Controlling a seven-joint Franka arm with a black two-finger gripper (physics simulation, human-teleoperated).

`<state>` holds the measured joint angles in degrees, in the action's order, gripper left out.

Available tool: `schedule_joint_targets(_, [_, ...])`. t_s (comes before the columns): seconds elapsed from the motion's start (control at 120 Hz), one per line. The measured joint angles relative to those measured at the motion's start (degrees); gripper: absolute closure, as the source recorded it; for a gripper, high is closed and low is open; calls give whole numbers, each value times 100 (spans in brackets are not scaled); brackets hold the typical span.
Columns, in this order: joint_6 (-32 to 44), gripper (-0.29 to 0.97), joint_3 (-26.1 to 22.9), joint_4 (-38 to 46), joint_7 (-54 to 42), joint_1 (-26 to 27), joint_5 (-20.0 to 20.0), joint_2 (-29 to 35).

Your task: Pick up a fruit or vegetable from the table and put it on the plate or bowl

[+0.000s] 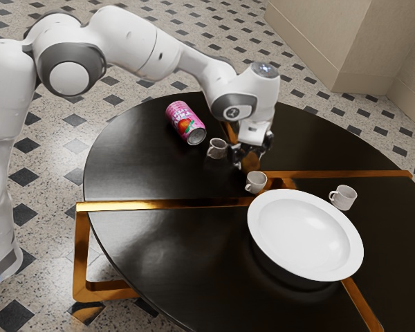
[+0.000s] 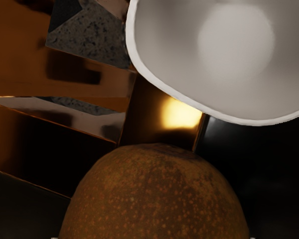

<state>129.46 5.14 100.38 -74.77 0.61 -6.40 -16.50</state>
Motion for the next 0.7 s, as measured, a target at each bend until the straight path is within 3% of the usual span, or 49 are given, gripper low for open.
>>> schedule_joint_targets(0.192, [5, 38, 2, -104, 26, 7, -49, 145])
schedule_joint_targets(0.483, [-358, 37, -46, -630, 54, 110, -91, 487])
schedule_joint_targets(0.7, [-517, 36, -652, -726, 67, 165, -90, 596])
